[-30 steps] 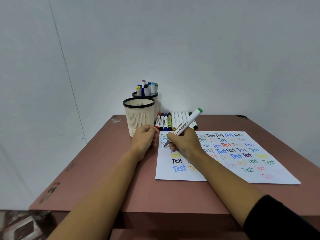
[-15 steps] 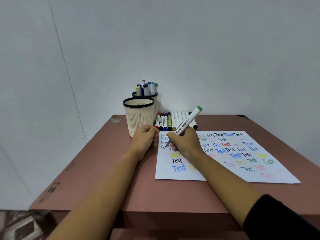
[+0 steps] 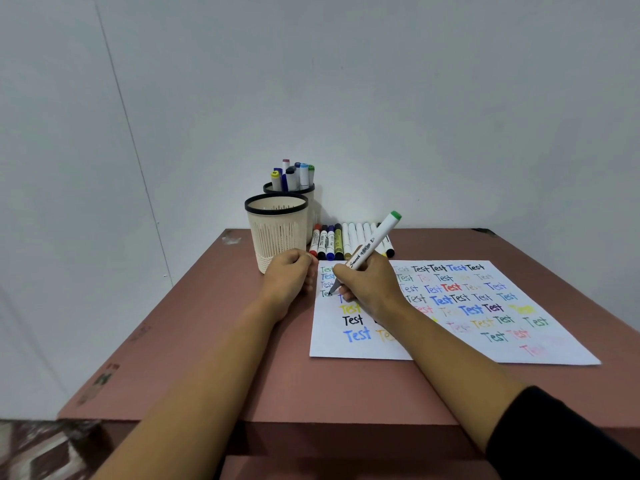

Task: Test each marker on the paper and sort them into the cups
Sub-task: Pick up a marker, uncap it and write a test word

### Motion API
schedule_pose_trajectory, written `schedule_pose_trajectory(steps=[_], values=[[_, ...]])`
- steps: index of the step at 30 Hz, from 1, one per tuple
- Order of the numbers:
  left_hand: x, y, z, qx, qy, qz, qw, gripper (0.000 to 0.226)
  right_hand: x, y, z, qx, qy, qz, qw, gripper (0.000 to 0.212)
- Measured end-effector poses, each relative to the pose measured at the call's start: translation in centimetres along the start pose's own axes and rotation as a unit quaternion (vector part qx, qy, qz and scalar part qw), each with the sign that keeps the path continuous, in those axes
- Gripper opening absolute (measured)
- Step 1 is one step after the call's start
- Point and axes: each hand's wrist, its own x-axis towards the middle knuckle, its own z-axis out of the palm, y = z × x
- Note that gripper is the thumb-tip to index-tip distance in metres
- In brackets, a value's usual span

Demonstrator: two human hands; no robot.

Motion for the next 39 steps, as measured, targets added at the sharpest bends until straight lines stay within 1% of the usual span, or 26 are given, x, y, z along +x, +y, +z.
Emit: schedule_pose_trajectory(steps=[4, 10, 15, 18, 22, 25, 27, 30, 32, 36, 39], values=[[0.0, 0.0, 0.0, -0.002, -0.001, -0.004, 1.0, 0.028, 0.2, 0.2, 0.0, 0.011, 0.038, 0.001, 0.999, 0.009], [0.1, -0.1, 0.0, -0.003, -0.002, -0.003, 1.0, 0.027, 0.4, 0.3, 0.1, -0.019, 0.027, -0.004, 0.999, 0.018], [0.0, -0.1, 0.0, 0.004, -0.004, -0.002, 1.0, 0.026, 0.2, 0.0, -0.1, 0.019, 0.026, 0.012, 0.999, 0.011], [0.0, 0.0, 0.0, 0.008, -0.004, -0.002, 1.0, 0.026, 0.1, 0.0, 0.1, -0.004, 0.022, 0.002, 1.0, 0.011], [-0.2, 0.1, 0.1, 0.032, 0.003, 0.007, 0.999, 0.029, 0.0, -0.2, 0.0, -0.018, 0.046, 0.003, 0.999, 0.012], [-0.2, 0.2, 0.2, 0.057, 0.0, 0.011, 0.998, 0.032, -0.1, -0.6, -0.5, 0.072, 0.051, 0.037, 0.995, 0.007], [-0.2, 0.4, 0.2, 0.05, -0.012, 0.007, 0.999, 0.031, -0.1, -1.0, -0.9, 0.153, 0.045, 0.064, 0.985, 0.013], [-0.2, 0.5, 0.2, 0.056, -0.019, 0.005, 0.998, 0.026, 0.0, -1.5, -1.4, 0.262, 0.034, 0.091, 0.96, 0.018], [-0.2, 0.5, 0.3, 0.092, -0.026, 0.016, 0.995, 0.028, -0.1, -1.7, -1.6, 0.293, 0.031, 0.097, 0.951, 0.019], [-0.4, 0.6, 0.3, 0.177, -0.071, 0.038, 0.981, 0.034, 0.0, -2.0, -1.8, 0.331, 0.041, 0.105, 0.937, 0.019], [-0.4, 0.4, 0.1, 0.226, -0.086, 0.085, 0.967, 0.036, 0.0, -2.2, -1.9, 0.331, 0.037, 0.099, 0.938, 0.023]])
